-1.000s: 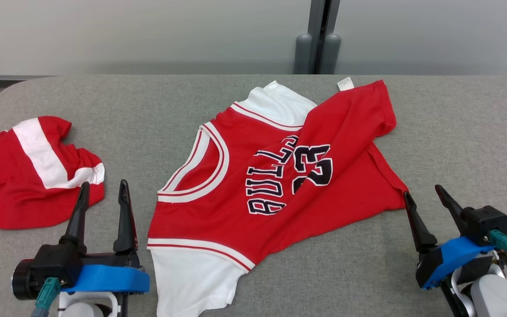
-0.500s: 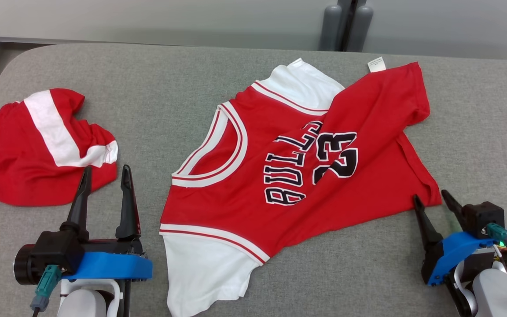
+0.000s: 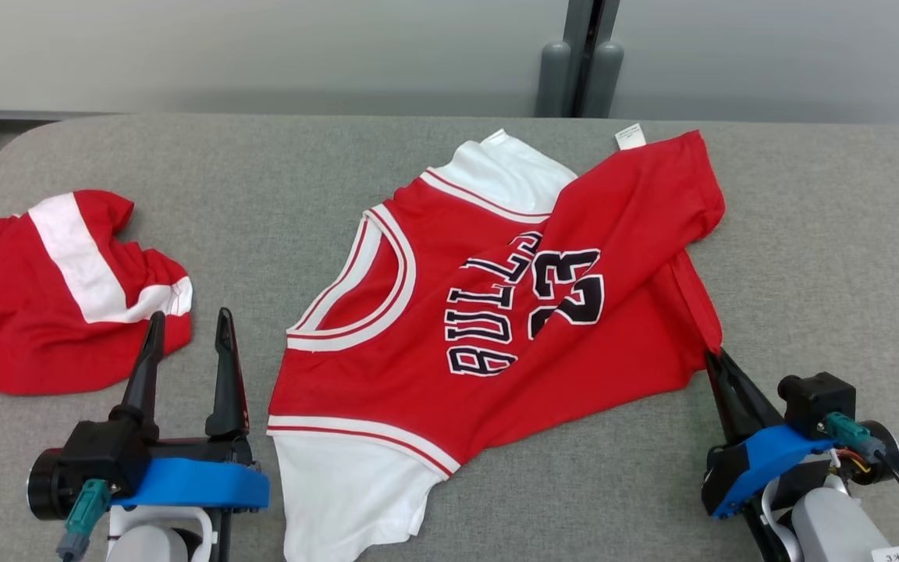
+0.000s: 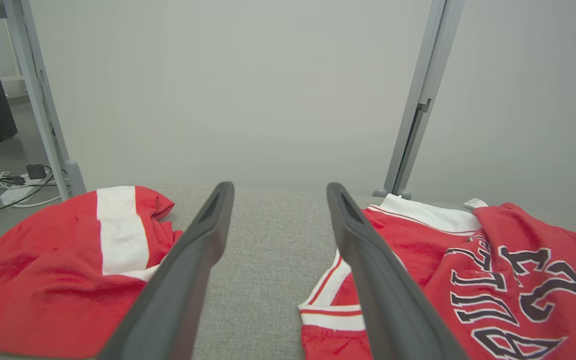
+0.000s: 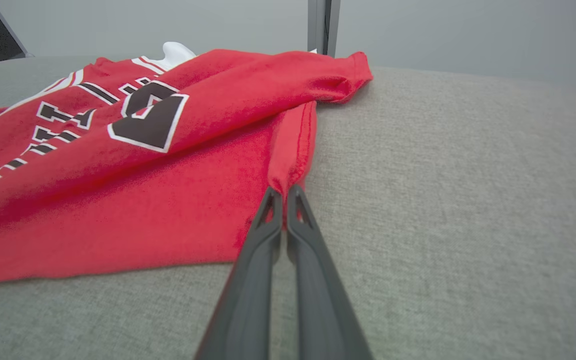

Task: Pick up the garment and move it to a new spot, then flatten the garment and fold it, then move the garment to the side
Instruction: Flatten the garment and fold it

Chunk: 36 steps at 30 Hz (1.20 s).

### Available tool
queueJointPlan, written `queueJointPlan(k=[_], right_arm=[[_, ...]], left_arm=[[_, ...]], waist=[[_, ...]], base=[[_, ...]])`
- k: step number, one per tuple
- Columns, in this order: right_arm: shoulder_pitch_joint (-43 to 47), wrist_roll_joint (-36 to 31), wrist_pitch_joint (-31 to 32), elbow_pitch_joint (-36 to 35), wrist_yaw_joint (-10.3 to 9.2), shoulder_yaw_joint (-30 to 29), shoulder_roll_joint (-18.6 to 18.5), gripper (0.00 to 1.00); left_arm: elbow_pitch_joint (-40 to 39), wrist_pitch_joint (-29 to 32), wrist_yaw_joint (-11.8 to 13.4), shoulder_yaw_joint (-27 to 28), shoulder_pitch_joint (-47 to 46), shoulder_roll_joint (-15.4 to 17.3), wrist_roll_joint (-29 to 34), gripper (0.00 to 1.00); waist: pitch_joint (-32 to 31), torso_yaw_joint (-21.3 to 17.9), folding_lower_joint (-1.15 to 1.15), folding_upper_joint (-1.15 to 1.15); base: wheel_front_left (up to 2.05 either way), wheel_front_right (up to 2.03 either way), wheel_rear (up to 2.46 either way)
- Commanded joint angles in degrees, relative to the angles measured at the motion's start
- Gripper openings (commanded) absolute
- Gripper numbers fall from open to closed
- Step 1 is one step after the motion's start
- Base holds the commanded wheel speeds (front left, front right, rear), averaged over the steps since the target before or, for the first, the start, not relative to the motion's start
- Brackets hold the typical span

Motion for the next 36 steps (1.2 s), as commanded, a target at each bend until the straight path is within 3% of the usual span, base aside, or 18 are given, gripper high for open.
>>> queueJointPlan(k=[1, 9, 21, 22, 23, 36], right_arm=[[1.27, 1.08, -0.33, -1.4, 0.01, 1.34, -0.11, 0.0], [10.26, 5.7, 2.4, -10.97, 0.01, 5.79, -2.04, 0.0], [24.9, 8.95, 11.53, -25.28, 0.01, -0.02, -2.89, 0.0], [25.34, 8.89, 11.99, -25.62, 0.01, -0.2, -2.68, 0.27], [25.56, 8.67, 12.24, -26.04, 0.02, -0.41, -2.5, 1.0], [21.05, 3.75, 6.59, -28.35, 0.02, -2.96, 1.1, 1.0]], left_arm=[[0.17, -0.24, 0.26, 0.17, 0.87, -0.06, 0.06, 1.0], [0.61, -0.25, 0.13, 0.64, 3.55, -0.06, 0.23, 1.0], [0.2, -0.24, 0.22, 1.21, 6.27, -0.05, 0.37, 1.0], [0.17, -0.24, 0.22, 1.24, 6.32, -0.07, 0.39, 1.0], [0.15, -0.24, 0.21, 1.27, 6.39, -0.06, 0.4, 1.0], [0.19, -0.24, 0.14, 2.16, 8.49, -0.06, 1.17, 1.0]], waist=[[-1.58, -1.17, -0.01, 0.0], [-4.83, -3.45, -0.01, 0.0], [-6.94, -5.69, -0.01, 0.0], [-6.96, -5.79, -0.01, 0.0], [-6.99, -5.87, -0.01, 0.0], [-9.3, -5.7, -0.01, 0.0]], base=[[0.0, 0.0, 0.0], [0.0, 0.0, 0.0], [0.0, 0.0, 0.0], [0.0, 0.0, 0.0], [0.0, 0.0, 0.0], [0.0, 0.0, 0.0]])
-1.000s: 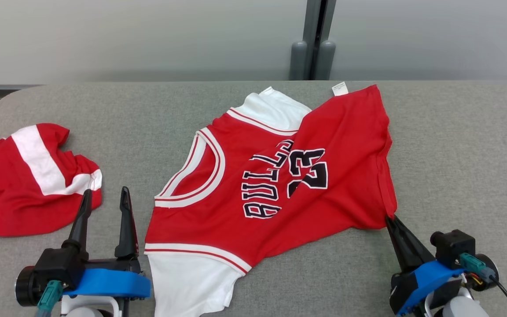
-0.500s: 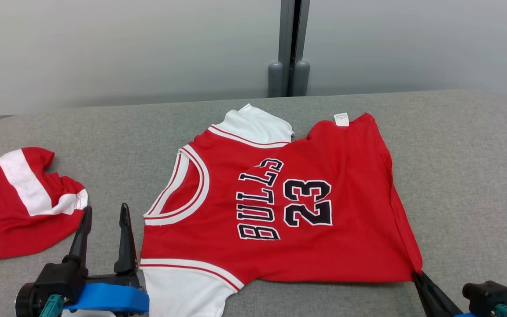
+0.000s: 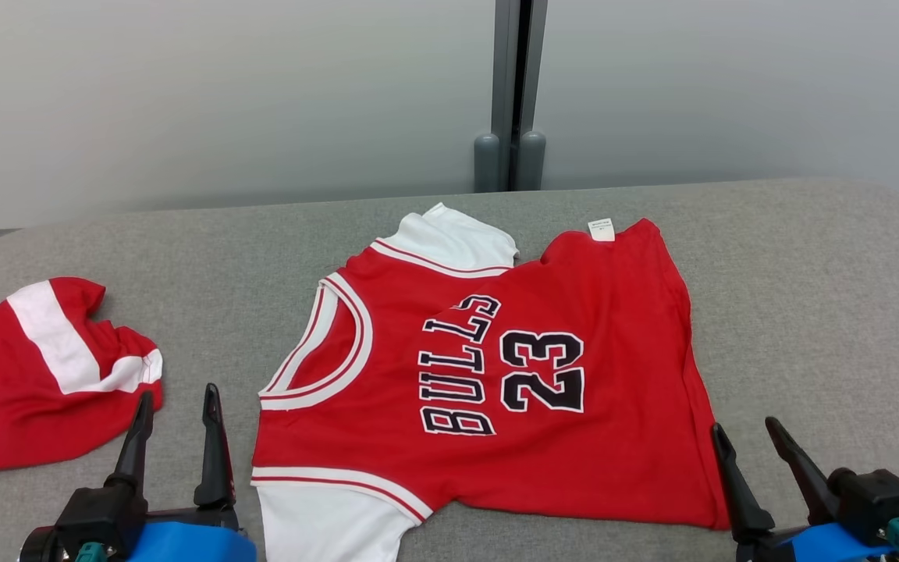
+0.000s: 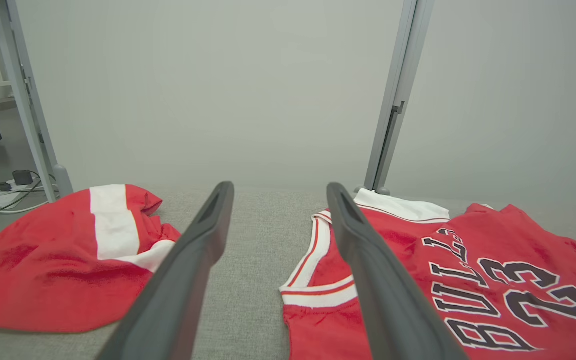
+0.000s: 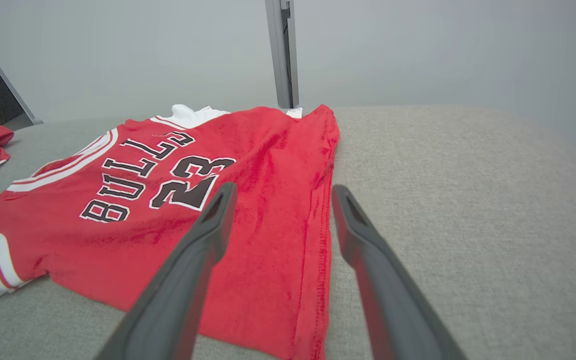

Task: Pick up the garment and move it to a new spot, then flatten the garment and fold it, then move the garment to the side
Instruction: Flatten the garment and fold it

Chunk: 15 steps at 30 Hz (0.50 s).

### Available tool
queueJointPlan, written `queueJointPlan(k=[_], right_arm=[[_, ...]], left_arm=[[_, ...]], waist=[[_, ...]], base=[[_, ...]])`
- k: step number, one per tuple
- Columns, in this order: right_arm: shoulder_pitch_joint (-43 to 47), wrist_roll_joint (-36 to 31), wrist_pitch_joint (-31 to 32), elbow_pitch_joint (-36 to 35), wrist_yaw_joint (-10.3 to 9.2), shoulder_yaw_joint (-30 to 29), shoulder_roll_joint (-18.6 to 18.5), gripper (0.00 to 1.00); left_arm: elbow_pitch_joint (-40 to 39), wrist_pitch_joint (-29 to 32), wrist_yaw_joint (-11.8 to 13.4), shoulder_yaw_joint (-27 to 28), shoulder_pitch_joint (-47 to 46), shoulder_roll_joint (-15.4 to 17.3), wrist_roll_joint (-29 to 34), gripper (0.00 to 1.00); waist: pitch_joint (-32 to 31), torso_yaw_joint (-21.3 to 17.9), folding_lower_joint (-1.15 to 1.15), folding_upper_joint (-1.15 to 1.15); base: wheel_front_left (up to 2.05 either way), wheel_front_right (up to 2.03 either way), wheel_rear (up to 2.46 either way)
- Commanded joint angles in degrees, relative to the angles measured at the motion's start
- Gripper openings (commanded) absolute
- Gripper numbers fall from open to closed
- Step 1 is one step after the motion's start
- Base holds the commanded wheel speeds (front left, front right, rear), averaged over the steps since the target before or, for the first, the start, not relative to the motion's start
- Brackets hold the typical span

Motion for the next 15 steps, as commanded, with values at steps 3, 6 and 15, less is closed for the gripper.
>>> queueJointPlan(k=[3, 6, 15], right_arm=[[-2.55, -1.26, -3.61, -0.41, 0.03, -0.34, 1.93, 1.0], [-3.61, -2.79, -5.43, 0.27, 0.03, 0.23, 2.83, 1.0], [-5.86, -3.72, -7.33, 3.31, 0.02, 0.39, 4.92, 1.0]], left_arm=[[-0.31, -0.24, 0.09, 0.66, 1.37, -0.04, 0.74, 1.0], [-0.15, -0.24, 0.11, 0.8, 1.71, -0.05, 1.08, 1.0], [0.58, -0.24, 0.46, 1.7, 2.17, 0.06, 1.67, 1.0]], waist=[[-0.61, 0.26, 0.01, 0.0], [-0.98, 0.52, 0.01, 0.0], [-1.4, 0.88, 0.01, 0.0]], base=[[0.0, 0.0, 0.0], [0.0, 0.0, 0.0], [0.0, 0.0, 0.0]])
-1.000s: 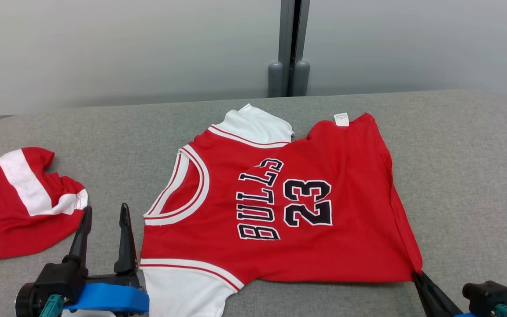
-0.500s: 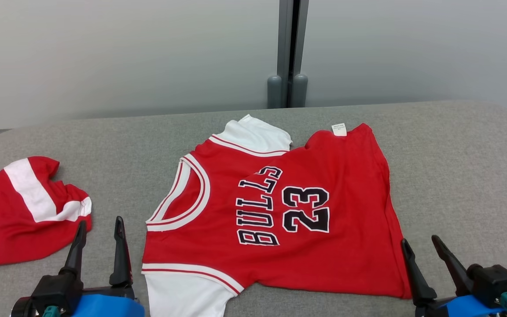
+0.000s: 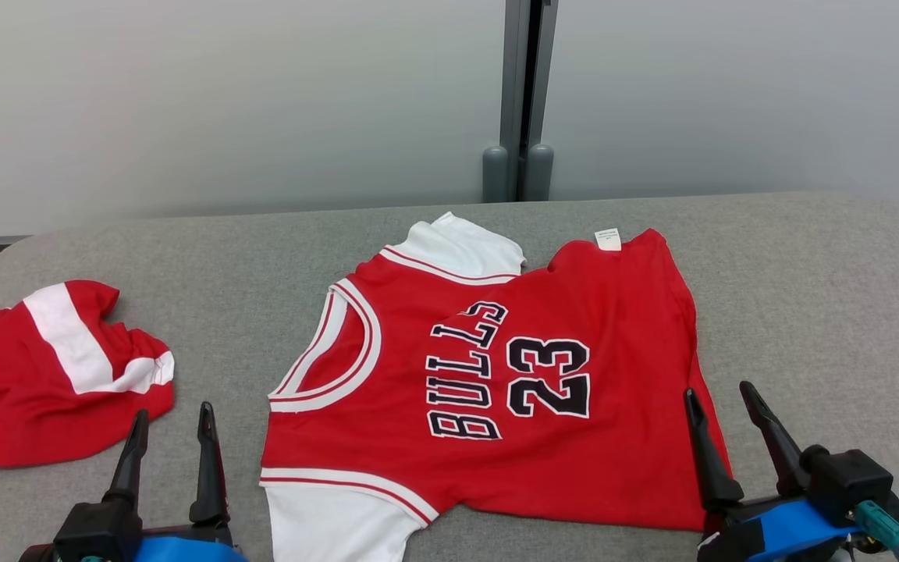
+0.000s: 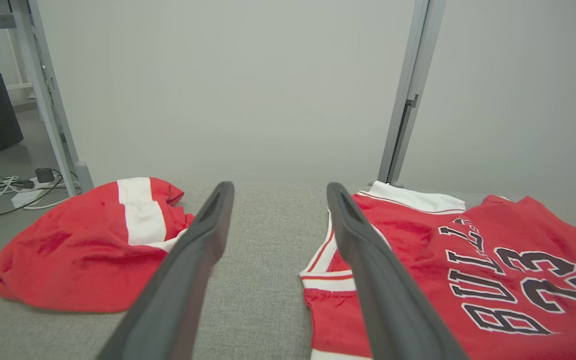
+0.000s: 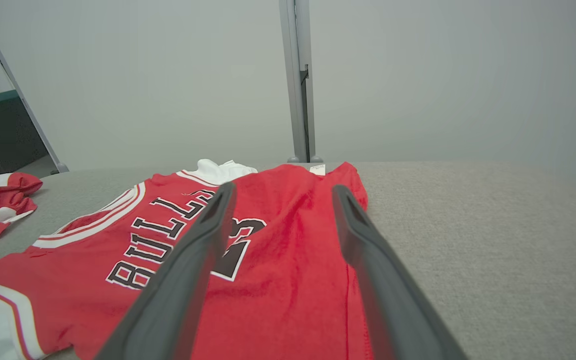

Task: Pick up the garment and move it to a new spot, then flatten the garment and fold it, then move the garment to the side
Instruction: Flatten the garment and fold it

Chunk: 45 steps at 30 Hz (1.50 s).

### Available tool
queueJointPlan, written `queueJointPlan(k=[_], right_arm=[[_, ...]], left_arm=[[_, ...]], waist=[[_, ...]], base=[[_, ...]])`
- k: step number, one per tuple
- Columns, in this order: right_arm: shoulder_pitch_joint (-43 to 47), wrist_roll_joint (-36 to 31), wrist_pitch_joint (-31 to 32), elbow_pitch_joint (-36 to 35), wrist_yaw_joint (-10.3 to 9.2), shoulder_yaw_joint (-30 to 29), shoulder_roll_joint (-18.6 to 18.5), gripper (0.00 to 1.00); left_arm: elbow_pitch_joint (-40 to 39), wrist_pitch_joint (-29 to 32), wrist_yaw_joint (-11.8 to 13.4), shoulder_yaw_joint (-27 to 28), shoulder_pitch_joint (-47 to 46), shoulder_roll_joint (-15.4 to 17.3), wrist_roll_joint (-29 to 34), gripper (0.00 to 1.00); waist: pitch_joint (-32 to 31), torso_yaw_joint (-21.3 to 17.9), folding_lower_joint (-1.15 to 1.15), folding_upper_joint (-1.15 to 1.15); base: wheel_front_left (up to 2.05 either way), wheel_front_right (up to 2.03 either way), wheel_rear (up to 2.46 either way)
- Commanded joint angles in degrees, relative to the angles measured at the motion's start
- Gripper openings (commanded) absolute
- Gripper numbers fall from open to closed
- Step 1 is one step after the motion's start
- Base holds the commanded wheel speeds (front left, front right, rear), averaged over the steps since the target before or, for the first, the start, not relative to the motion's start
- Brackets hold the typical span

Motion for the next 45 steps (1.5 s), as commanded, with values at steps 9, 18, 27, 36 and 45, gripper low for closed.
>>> queueJointPlan(k=[9, 18, 27, 36, 45], right_arm=[[-1.01, -1.49, -0.07, 3.66, 0.03, -1.53, 0.73, 1.0], [1.56, -3.68, 1.61, 9.05, 0.03, -5.29, 0.5, 1.0], [3.47, -4.1, 2.53, 14.32, 0.02, -7.48, -0.04, 1.0], [2.0, -3.3, 1.85, 19.43, 0.03, -6.68, 0.1, 1.0], [-0.35, -1.86, 0.4, 24.82, 0.03, -4.83, 0.3, 1.0]], left_arm=[[1.33, -0.24, 0.44, -0.22, 0.97, 0.14, 1.56, 1.0], [6.63, -0.24, -0.72, -5.83, 3.63, 1.69, 2.2, 1.0], [12.53, -0.23, -1.12, -11.7, 5.8, 3.63, 0.17, 1.0], [16.68, -0.24, -1.07, -15.97, 5.63, 4.14, -3.01, 1.0], [21.59, -0.05, -1.09, -19.98, 3.14, 4.22, -6.25, 1.0]], waist=[[-0.04, -0.03, 0.0, 0.0], [-0.09, -0.06, 0.0, 0.0], [0.72, 0.28, 0.0, 0.0], [1.49, 0.36, 0.0, 0.0], [2.24, 0.78, 0.0, 0.0]], base=[[0.0, 0.0, 0.0], [0.0, 0.0, 0.0], [0.0, 0.0, 0.0], [0.0, 0.0, 0.0], [0.0, 0.0, 0.0]])
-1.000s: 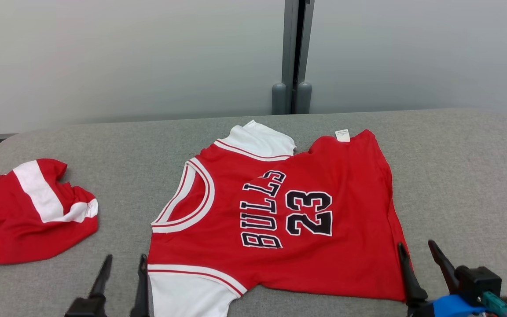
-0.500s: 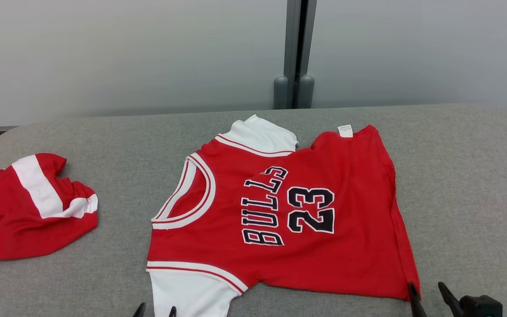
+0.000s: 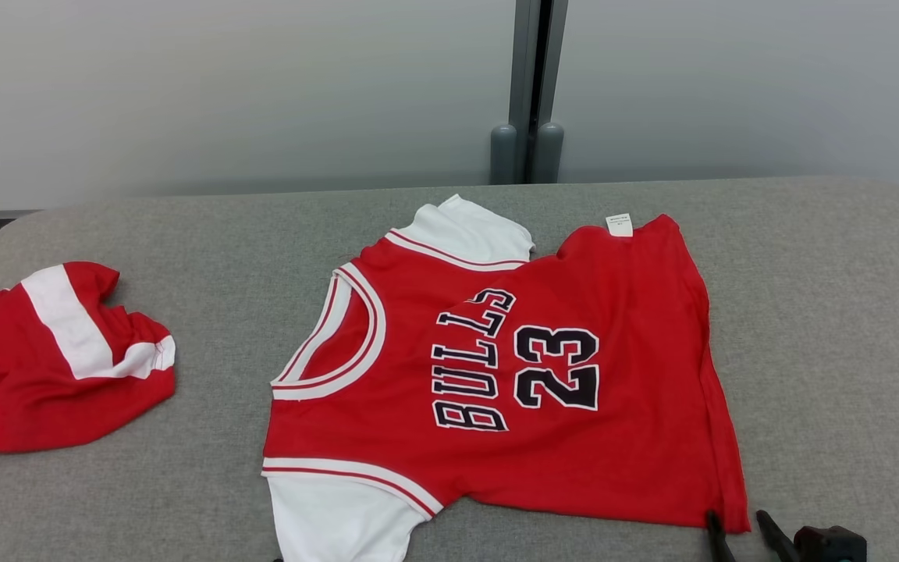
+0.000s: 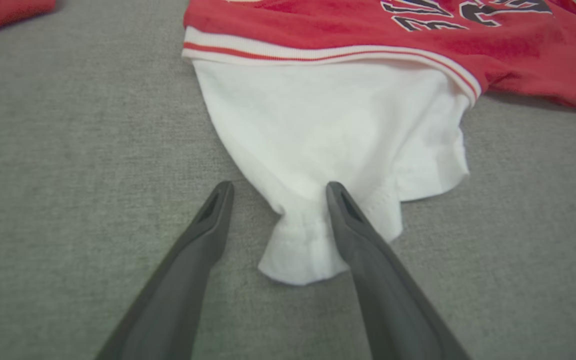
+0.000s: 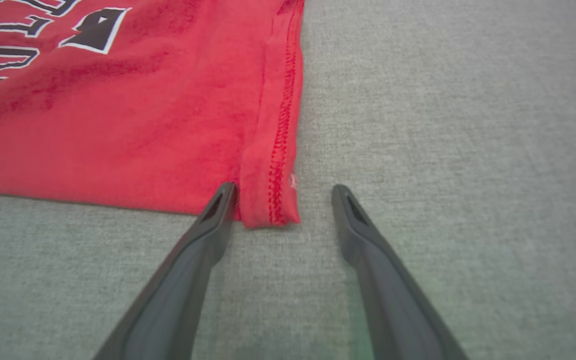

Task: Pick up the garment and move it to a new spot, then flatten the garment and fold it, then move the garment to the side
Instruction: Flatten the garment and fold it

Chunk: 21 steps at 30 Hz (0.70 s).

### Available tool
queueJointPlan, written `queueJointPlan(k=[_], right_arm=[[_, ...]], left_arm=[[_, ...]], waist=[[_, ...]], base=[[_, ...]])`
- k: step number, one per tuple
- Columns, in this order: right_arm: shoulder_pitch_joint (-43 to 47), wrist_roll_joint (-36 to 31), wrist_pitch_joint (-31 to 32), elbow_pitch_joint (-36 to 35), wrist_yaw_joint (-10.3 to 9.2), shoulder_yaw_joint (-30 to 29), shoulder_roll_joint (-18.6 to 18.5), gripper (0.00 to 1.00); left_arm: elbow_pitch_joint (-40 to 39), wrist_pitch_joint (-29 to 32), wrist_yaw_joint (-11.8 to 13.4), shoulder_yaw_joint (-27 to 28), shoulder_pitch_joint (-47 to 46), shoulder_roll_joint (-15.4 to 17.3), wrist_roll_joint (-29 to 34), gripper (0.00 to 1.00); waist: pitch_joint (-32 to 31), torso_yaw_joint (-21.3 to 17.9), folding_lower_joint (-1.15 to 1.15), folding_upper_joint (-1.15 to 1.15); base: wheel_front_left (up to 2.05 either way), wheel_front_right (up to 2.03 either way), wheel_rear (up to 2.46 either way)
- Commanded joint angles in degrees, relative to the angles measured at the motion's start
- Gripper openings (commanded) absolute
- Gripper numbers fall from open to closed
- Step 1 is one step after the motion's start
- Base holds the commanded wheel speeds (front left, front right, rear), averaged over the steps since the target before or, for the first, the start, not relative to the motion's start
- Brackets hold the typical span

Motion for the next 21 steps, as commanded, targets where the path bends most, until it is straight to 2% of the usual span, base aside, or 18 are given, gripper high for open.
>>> queueJointPlan(k=[1, 2, 3, 4, 5, 13, 21], right_arm=[[-0.74, 0.97, -0.12, 1.1, 0.03, 0.58, 0.13, 1.0], [-1.01, 1.32, -0.12, 1.58, 0.03, 1.05, 0.21, 0.71], [-1.34, 1.8, -0.08, 2.12, 0.04, 1.57, 0.27, 0.45], [-1.61, 2.37, -0.01, 2.54, 0.07, 2.0, 0.31, 0.01], [-1.85, 2.88, -0.11, 2.96, 0.08, 2.4, 0.34, 0.0], [-3.84, 6.22, -2.05, 1.42, 0.03, 4.99, -0.84, 0.0], [-6.79, 7.67, -2.86, -6.71, 0.03, 8.13, -2.19, 0.0]], left_arm=[[1.0, 0.16, -0.11, -0.93, -1.01, 0.1, -0.89, 1.0], [1.5, 0.18, -0.11, -1.33, -1.15, 0.01, -1.52, 0.99], [2.03, 0.22, -0.11, -1.72, -1.43, 0.04, -1.95, 0.81], [2.48, 0.22, -0.11, -2.06, -1.86, 0.12, -2.2, 0.5], [2.84, 0.22, -0.11, -2.42, -2.26, 0.21, -2.57, 0.0], [-0.5, 0.06, -0.09, -2.09, -4.7, 1.38, -3.6, 0.0], [-8.43, 0.01, -0.09, -0.5, -9.19, 2.52, -4.25, 0.0]], waist=[[0.16, -0.01, 0.0, 0.0], [0.24, -0.07, 0.0, 0.0], [0.32, -0.13, 0.0, 0.0], [0.4, -0.16, 0.0, 0.0], [0.45, -0.21, 0.0, 0.0], [0.45, -0.57, 0.0, 0.0], [1.55, -1.1, 0.0, 0.0]], base=[[0.0, 0.0, 0.0], [0.0, 0.0, 0.0], [0.0, 0.0, 0.0], [0.0, 0.0, 0.0], [0.0, 0.0, 0.0], [0.0, 0.0, 0.0], [0.0, 0.0, 0.0]])
